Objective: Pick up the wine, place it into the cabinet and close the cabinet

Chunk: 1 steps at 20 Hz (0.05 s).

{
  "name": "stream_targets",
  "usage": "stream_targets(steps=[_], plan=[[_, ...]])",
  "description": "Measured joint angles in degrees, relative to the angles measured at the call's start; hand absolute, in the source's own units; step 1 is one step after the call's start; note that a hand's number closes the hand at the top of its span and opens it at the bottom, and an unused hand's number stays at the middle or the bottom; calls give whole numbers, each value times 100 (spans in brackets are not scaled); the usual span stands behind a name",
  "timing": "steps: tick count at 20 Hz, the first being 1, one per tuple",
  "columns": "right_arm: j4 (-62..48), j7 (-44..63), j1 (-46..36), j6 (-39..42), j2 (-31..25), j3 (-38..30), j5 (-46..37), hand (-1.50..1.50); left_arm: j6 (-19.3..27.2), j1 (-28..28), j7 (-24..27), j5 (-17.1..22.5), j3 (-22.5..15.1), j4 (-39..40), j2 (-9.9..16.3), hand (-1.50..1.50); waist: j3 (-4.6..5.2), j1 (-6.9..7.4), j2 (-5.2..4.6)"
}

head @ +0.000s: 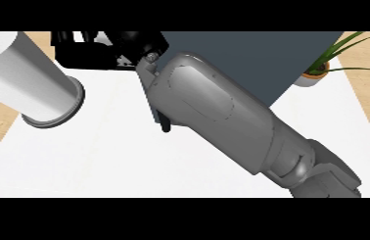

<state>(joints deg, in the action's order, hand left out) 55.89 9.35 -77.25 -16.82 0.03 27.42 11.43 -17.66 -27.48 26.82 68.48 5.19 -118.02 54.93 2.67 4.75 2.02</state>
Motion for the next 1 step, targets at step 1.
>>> stream_targets(steps=[1], plan=[[-30, -46, -7, -2, 0, 9, -14, 150, 30, 3, -13, 2, 4, -25, 3, 150, 3, 3, 2]])
